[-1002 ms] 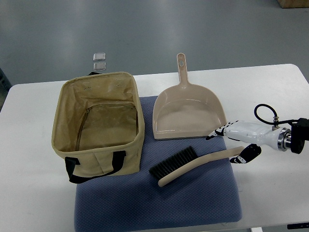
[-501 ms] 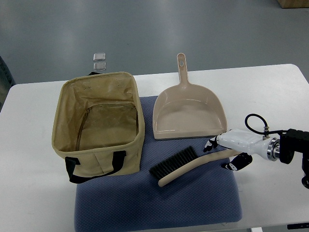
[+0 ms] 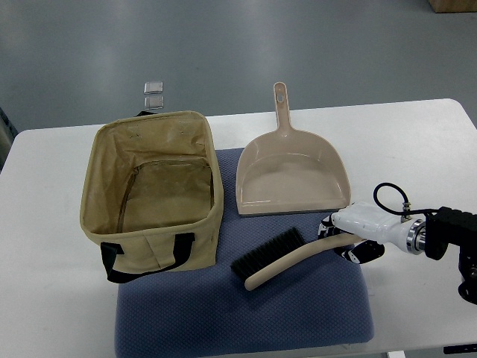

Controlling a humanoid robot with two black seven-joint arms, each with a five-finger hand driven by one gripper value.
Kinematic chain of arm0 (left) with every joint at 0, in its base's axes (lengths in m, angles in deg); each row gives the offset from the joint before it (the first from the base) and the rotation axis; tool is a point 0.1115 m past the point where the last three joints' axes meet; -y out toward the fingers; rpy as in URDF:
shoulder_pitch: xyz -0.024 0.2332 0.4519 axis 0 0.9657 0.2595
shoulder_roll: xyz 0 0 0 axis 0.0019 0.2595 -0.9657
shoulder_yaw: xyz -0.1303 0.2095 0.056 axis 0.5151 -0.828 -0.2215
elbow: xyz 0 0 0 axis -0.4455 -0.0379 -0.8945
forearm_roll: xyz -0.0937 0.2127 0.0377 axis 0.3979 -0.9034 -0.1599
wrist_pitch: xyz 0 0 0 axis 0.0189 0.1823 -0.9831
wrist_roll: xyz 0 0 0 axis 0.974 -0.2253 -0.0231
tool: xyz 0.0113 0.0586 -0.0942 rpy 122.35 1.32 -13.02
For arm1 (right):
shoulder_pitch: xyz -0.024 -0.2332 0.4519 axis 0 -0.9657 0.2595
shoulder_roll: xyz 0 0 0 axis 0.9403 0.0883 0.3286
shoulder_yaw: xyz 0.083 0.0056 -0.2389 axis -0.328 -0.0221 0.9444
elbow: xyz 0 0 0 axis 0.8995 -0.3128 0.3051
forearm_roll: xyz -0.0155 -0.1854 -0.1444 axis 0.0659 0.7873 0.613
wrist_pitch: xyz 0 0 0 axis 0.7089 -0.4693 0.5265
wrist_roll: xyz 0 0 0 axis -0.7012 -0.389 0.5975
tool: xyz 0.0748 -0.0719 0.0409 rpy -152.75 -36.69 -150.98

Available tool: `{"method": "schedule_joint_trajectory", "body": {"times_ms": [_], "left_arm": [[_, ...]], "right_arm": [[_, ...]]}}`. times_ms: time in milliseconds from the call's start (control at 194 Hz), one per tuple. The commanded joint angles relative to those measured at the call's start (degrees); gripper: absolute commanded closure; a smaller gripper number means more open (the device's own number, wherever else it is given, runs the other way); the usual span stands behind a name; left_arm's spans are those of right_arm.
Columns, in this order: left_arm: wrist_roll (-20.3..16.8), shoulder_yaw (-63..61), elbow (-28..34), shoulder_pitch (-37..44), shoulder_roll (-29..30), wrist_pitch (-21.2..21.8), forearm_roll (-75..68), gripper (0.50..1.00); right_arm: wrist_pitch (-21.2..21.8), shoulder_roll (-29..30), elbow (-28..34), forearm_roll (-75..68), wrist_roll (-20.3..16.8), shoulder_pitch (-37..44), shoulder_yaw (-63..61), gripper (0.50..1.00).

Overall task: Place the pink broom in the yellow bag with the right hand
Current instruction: 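Lift the brush with the right hand over the dustpan toward the bag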

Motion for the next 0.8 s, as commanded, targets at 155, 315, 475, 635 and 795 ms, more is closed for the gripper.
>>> {"method": "schedule_joint_trajectory", "body": {"times_ms": [155,315,475,635,795], "left_arm": [[0.0,0.0,0.0,0.0,0.0,0.0,0.0,0.5],[0.0,0.0,0.0,0.0,0.0,0.0,0.0,0.5],[0.0,0.0,0.0,0.0,0.0,0.0,0.0,0.5],[-0.1,0.0,0.0,0.0,0.0,0.0,0.0,0.5],[0.0,0.0,0.0,0.0,0.0,0.0,0.0,0.5]], "right_arm": [[-2.9,0.4,-0.3,0.3,-0.7,0.4,-0.4,1.0],[-5.9,-0.3,-0.5,-0.1,-0.6,1.1,-1.8,1.0],[-8.5,-1.0,-0.5,-0.6,-0.1,1.3,-6.0,1.0],[-9.1,-3.5,-0.5,-1.6,1.0,5.4,-9.2,1.0],[-8.5,-4.7,-2.2,-1.8,1.9,12.4,-11.9,1.0]]}}
